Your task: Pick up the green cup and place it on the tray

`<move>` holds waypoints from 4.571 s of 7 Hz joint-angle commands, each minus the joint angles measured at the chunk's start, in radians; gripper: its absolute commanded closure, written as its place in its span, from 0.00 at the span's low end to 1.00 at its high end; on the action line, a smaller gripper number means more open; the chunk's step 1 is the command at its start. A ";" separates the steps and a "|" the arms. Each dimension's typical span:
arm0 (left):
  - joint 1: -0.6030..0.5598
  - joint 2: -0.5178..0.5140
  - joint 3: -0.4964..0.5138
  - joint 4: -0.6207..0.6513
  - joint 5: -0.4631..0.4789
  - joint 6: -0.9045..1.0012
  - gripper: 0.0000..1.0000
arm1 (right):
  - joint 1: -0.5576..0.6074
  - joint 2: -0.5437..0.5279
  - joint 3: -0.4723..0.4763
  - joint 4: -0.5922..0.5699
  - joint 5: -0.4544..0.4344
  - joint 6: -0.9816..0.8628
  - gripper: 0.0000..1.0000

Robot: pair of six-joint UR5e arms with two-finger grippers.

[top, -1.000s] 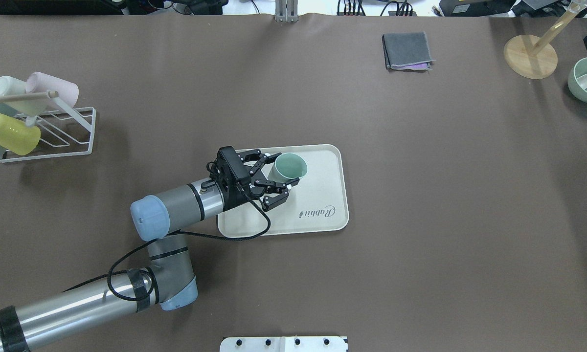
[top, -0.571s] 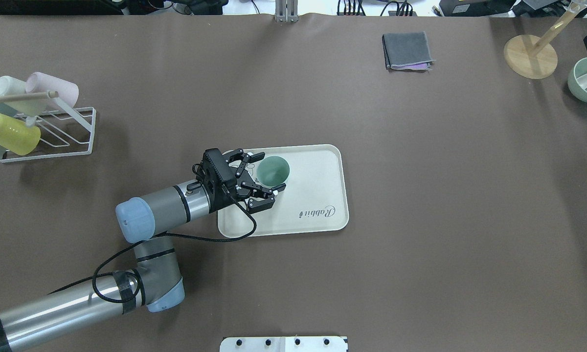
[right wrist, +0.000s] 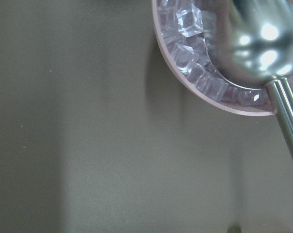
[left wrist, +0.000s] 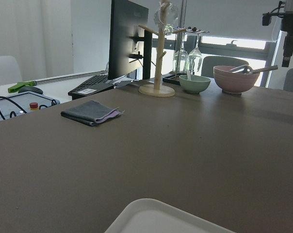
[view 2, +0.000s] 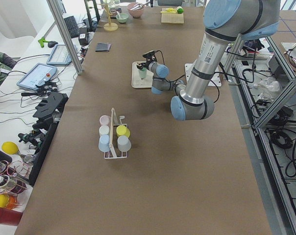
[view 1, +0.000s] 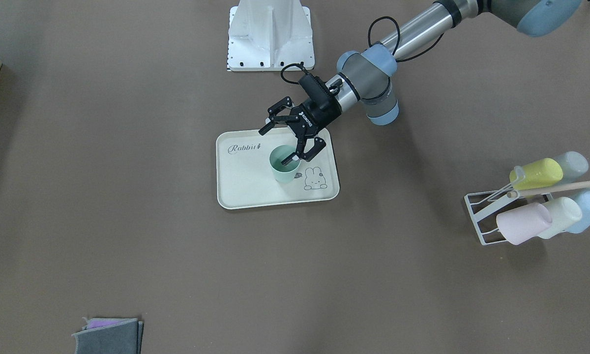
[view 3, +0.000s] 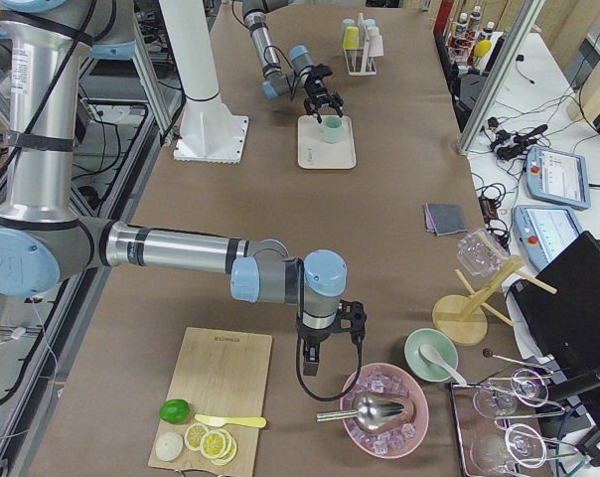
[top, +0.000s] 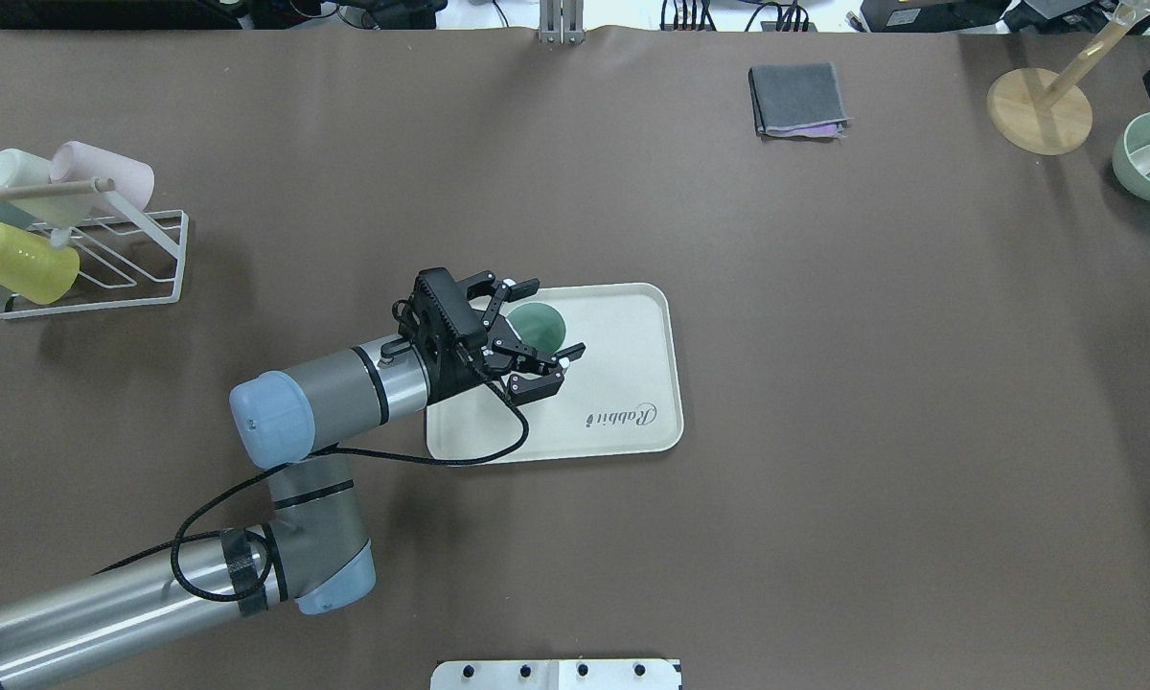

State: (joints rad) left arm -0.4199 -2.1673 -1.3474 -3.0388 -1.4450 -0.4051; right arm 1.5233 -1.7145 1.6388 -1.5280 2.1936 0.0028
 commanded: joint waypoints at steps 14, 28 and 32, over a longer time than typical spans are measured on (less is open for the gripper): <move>-0.542 0.052 -0.458 1.582 -0.389 0.327 0.01 | 0.000 0.006 0.010 0.002 0.011 -0.004 0.00; -1.205 0.710 -0.355 1.575 -0.950 0.698 0.01 | 0.000 0.013 0.010 0.023 0.009 -0.004 0.00; -1.206 0.710 -0.363 1.575 -0.950 0.700 0.01 | 0.000 0.013 0.006 0.023 0.009 -0.003 0.00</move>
State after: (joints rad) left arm -1.6249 -1.4574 -1.7084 -1.4634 -2.3945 0.2933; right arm 1.5233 -1.7012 1.6451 -1.5048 2.2028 -0.0002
